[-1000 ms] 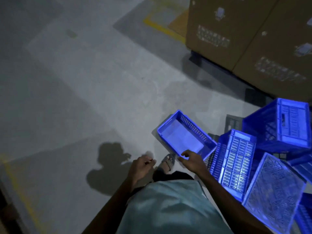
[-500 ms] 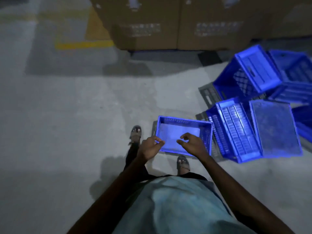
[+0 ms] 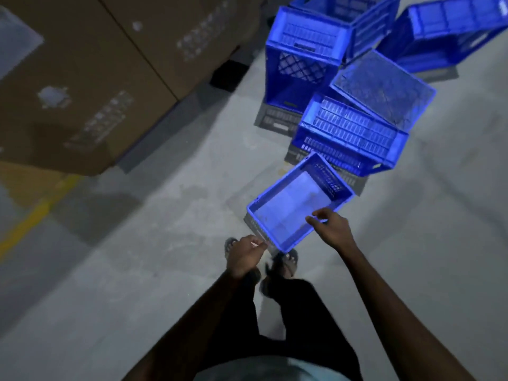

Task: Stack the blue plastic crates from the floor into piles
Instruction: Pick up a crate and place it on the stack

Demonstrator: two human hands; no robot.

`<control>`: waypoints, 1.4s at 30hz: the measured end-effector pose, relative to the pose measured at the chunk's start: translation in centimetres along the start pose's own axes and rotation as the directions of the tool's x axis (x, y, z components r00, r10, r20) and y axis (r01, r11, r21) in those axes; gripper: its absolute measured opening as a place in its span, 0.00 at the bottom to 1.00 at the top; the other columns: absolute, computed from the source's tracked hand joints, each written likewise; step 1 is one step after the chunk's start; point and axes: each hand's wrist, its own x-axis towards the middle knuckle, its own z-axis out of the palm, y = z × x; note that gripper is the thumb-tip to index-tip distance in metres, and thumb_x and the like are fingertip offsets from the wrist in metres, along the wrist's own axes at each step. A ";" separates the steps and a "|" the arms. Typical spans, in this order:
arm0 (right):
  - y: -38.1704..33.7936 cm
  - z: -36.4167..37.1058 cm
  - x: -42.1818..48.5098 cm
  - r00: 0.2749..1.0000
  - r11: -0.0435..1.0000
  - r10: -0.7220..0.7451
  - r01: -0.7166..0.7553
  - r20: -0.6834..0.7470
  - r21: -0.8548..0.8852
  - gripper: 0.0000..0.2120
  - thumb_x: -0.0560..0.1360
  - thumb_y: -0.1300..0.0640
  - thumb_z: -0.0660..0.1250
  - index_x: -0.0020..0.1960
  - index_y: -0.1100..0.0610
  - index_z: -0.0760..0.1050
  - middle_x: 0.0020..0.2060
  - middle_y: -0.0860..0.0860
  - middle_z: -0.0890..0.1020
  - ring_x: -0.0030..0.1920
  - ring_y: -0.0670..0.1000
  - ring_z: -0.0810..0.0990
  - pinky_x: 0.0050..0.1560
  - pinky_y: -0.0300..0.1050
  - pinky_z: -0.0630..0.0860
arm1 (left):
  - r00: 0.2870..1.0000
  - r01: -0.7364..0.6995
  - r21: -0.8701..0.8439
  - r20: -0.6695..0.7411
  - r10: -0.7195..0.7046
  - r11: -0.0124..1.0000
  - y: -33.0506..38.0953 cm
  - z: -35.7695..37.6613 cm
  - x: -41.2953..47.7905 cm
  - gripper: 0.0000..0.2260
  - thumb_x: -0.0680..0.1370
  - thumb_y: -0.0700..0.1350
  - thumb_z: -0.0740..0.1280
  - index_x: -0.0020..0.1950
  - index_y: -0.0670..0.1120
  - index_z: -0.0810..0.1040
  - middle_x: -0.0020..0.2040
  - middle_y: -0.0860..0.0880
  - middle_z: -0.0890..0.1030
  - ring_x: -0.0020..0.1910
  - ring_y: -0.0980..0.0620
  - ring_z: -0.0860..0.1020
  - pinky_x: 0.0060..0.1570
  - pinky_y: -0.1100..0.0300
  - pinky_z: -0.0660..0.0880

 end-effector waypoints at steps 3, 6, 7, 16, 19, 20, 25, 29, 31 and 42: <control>2.0 1.5 2.7 0.999 0.998 0.048 -0.048 0.006 0.041 0.19 0.77 0.45 0.71 0.61 0.57 0.80 0.59 0.55 0.83 0.63 0.56 0.78 0.62 0.48 0.71 | 0.998 0.068 0.041 0.013 -0.068 0.997 -1.9 2.8 5.7 0.24 0.60 0.70 0.63 0.40 0.53 0.82 0.38 0.55 0.86 0.48 0.45 0.85 0.54 0.47 0.81; 4.9 2.6 7.3 0.995 0.993 0.096 -0.098 0.027 0.065 0.19 0.77 0.45 0.70 0.62 0.58 0.79 0.60 0.56 0.83 0.63 0.57 0.78 0.62 0.48 0.71 | 0.996 0.083 0.061 0.003 -0.084 0.995 -3.0 6.4 10.8 0.25 0.58 0.72 0.61 0.38 0.53 0.80 0.40 0.53 0.86 0.51 0.43 0.84 0.57 0.46 0.80; 6.1 3.0 9.2 0.993 0.991 0.113 -0.114 0.026 0.067 0.19 0.77 0.46 0.70 0.61 0.58 0.79 0.59 0.56 0.83 0.63 0.57 0.78 0.62 0.48 0.72 | 0.996 0.090 0.050 -0.006 -0.090 0.995 -3.5 7.8 13.1 0.25 0.59 0.72 0.61 0.38 0.53 0.80 0.42 0.51 0.87 0.51 0.43 0.84 0.57 0.46 0.79; 17.6 8.5 26.6 0.991 0.993 0.117 -0.119 -0.066 -0.024 0.18 0.76 0.47 0.70 0.61 0.56 0.78 0.56 0.56 0.83 0.62 0.57 0.78 0.59 0.50 0.75 | 0.956 0.165 -0.244 -0.199 -0.216 0.956 -3.2 18.9 26.7 0.16 0.78 0.51 0.71 0.60 0.42 0.81 0.59 0.39 0.83 0.62 0.38 0.78 0.60 0.54 0.71; 20.0 10.1 32.6 0.988 0.995 0.070 -0.079 -0.138 -0.062 0.19 0.75 0.47 0.70 0.61 0.57 0.78 0.58 0.59 0.82 0.62 0.60 0.79 0.58 0.52 0.74 | 0.904 0.181 -0.379 -0.300 -0.305 0.908 -5.8 22.2 31.3 0.25 0.75 0.53 0.71 0.64 0.39 0.72 0.62 0.35 0.78 0.62 0.34 0.76 0.60 0.49 0.71; 20.4 10.5 34.5 0.987 0.994 0.053 -0.067 -0.149 -0.091 0.20 0.75 0.47 0.70 0.61 0.58 0.77 0.59 0.61 0.81 0.62 0.62 0.78 0.58 0.52 0.74 | 0.880 0.200 -0.379 -0.336 -0.335 0.904 -6.7 23.0 32.7 0.28 0.74 0.55 0.71 0.66 0.40 0.70 0.63 0.34 0.76 0.61 0.33 0.76 0.61 0.47 0.72; 21.3 11.2 43.0 0.962 0.985 0.023 -0.068 -0.271 -0.158 0.30 0.75 0.45 0.69 0.70 0.62 0.68 0.67 0.64 0.73 0.67 0.65 0.73 0.61 0.59 0.74 | 0.822 0.290 -0.422 -0.350 -0.449 0.859 -10.6 25.2 40.5 0.34 0.75 0.61 0.66 0.72 0.40 0.64 0.66 0.35 0.73 0.63 0.34 0.75 0.63 0.45 0.73; 21.6 12.3 47.6 0.924 0.971 0.003 -0.095 -0.383 -0.220 0.39 0.75 0.42 0.68 0.78 0.59 0.59 0.74 0.61 0.65 0.72 0.64 0.67 0.65 0.63 0.70 | 0.813 0.249 -0.533 -0.339 -0.474 0.809 -12.1 26.8 45.5 0.35 0.76 0.63 0.66 0.70 0.37 0.64 0.65 0.34 0.75 0.62 0.33 0.77 0.62 0.42 0.75; 21.8 12.6 49.2 0.916 0.951 -0.020 -0.107 -0.401 -0.290 0.42 0.75 0.41 0.68 0.80 0.58 0.54 0.77 0.60 0.62 0.75 0.64 0.63 0.69 0.65 0.66 | 0.789 0.245 -0.570 -0.353 -0.503 0.784 -12.4 27.2 46.8 0.30 0.78 0.60 0.65 0.69 0.38 0.65 0.64 0.34 0.76 0.61 0.33 0.78 0.60 0.41 0.76; 22.6 11.9 53.0 0.929 0.905 -0.014 -0.145 -0.370 -0.399 0.43 0.72 0.42 0.73 0.76 0.62 0.58 0.73 0.63 0.64 0.72 0.66 0.65 0.67 0.65 0.68 | 0.845 0.134 -0.834 -0.186 -0.501 0.535 -15.3 28.5 48.4 0.20 0.83 0.51 0.65 0.35 0.43 0.68 0.18 0.51 0.68 0.14 0.51 0.65 0.17 0.65 0.62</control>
